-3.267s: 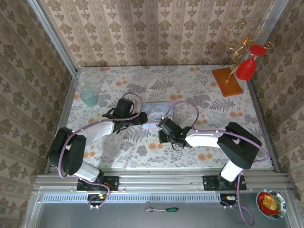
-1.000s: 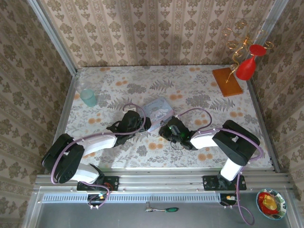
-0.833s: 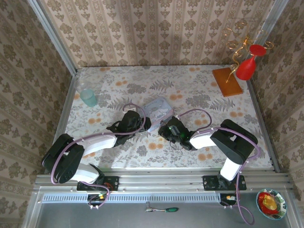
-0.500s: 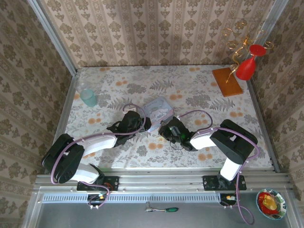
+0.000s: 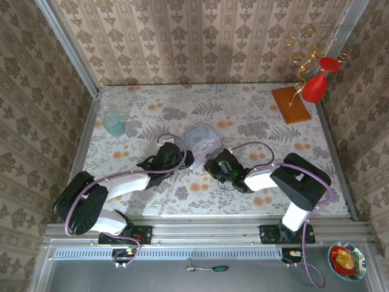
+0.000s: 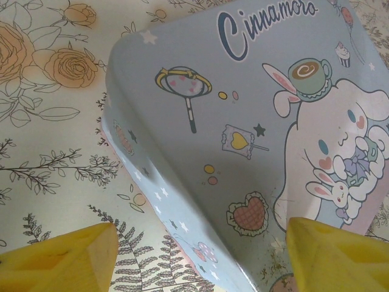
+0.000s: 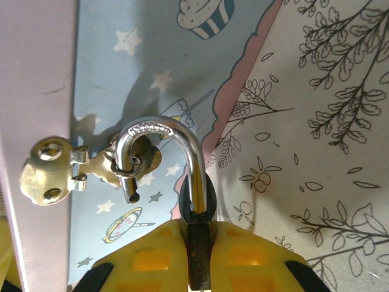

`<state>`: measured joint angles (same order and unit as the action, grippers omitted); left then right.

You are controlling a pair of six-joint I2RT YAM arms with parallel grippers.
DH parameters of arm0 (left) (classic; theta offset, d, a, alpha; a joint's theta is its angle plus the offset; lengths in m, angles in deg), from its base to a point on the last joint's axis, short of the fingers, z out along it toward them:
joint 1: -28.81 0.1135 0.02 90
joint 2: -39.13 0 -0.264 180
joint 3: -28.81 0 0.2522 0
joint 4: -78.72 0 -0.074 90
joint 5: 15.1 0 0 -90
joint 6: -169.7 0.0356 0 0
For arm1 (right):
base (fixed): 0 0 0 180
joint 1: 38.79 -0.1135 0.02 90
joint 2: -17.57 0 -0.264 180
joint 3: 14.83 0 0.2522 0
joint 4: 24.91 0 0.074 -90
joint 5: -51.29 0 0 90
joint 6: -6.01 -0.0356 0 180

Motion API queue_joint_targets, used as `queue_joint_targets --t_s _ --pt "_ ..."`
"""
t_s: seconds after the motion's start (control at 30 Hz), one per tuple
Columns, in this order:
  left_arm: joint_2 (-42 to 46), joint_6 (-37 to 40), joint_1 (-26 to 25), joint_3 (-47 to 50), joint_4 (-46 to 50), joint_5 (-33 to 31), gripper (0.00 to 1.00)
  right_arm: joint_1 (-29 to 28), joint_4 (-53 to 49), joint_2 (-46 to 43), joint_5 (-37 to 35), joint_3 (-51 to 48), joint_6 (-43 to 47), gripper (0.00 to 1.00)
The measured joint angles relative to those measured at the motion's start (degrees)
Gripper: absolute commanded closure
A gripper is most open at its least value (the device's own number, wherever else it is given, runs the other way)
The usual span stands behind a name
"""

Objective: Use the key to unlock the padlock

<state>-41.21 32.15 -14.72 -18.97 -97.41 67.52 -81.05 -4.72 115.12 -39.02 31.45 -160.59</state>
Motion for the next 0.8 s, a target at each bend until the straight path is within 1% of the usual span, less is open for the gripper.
queue_joint_targets --t_s 0.3,0.57,0.67,0.8 --pt "0.00 -0.28 0.00 0.04 -0.04 0.00 0.27 1.99 1.03 -1.70 0.35 -0.07 -3.21 1.00" --pt "-0.02 -0.31 -0.33 0.02 0.02 -0.59 0.27 0.57 0.35 -1.79 -0.07 0.33 -3.52 1.00" --pt "-0.02 -0.22 -0.09 -0.13 0.42 -0.59 0.27 1.31 -1.40 -2.84 -0.31 0.22 -3.10 1.00" --pt "-0.02 0.96 1.57 -0.28 0.59 0.98 0.27 2.97 -5.57 -7.15 -0.55 -1.18 -1.70 1.00"
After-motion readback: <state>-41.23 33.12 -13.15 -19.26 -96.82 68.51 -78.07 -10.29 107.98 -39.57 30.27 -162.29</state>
